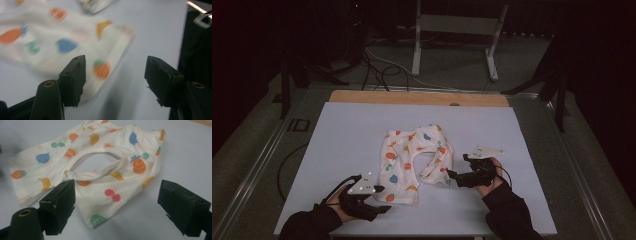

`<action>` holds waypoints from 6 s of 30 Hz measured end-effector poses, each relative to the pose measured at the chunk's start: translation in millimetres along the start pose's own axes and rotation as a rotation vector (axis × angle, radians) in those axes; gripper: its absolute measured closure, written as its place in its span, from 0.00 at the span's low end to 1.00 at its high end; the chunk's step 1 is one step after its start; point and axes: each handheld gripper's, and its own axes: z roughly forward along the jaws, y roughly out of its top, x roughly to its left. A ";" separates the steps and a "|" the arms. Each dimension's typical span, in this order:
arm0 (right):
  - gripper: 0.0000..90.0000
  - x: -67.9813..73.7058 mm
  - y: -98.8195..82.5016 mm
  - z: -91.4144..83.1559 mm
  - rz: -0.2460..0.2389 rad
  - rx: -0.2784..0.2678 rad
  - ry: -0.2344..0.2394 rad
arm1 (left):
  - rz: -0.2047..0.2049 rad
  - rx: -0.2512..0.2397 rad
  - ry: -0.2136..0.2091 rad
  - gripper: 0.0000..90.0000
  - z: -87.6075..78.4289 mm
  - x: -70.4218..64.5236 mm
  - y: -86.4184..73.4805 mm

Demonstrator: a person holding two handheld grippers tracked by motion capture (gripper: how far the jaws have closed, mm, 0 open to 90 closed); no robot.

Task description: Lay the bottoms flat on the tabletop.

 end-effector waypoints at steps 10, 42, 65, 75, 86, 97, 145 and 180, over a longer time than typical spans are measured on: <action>0.17 24.6 -3.0 5.6 -0.004 0.014 0.091 | -0.052 0.062 0.048 0.48 0.6 19.9 -26.4; 0.98 120.6 -2.6 47.9 -0.235 0.041 0.198 | -0.021 0.070 0.046 0.86 -3.2 18.1 -20.9; 0.98 119.5 5.3 36.7 -0.228 -0.027 0.173 | -0.030 0.066 0.054 1.00 -16.6 17.1 -13.1; 0.98 134.9 -5.8 46.5 -0.239 0.017 0.205 | -0.020 0.108 0.060 1.00 -31.3 11.8 -24.9; 0.98 147.8 -21.1 62.4 -0.235 0.098 0.257 | -0.025 0.157 0.008 1.00 -27.5 19.9 -39.2; 0.67 145.5 -20.6 63.1 -0.223 0.090 0.310 | 0.004 0.114 0.025 0.63 -28.7 17.5 -39.6; 0.18 19.1 -30.2 -23.7 0.062 -0.110 -0.111 | 0.035 -0.103 0.014 0.08 9.7 16.6 69.4; 1.00 40.9 -36.9 30.0 0.024 0.127 -0.098 | 0.033 0.059 0.062 0.98 112.4 32.0 91.6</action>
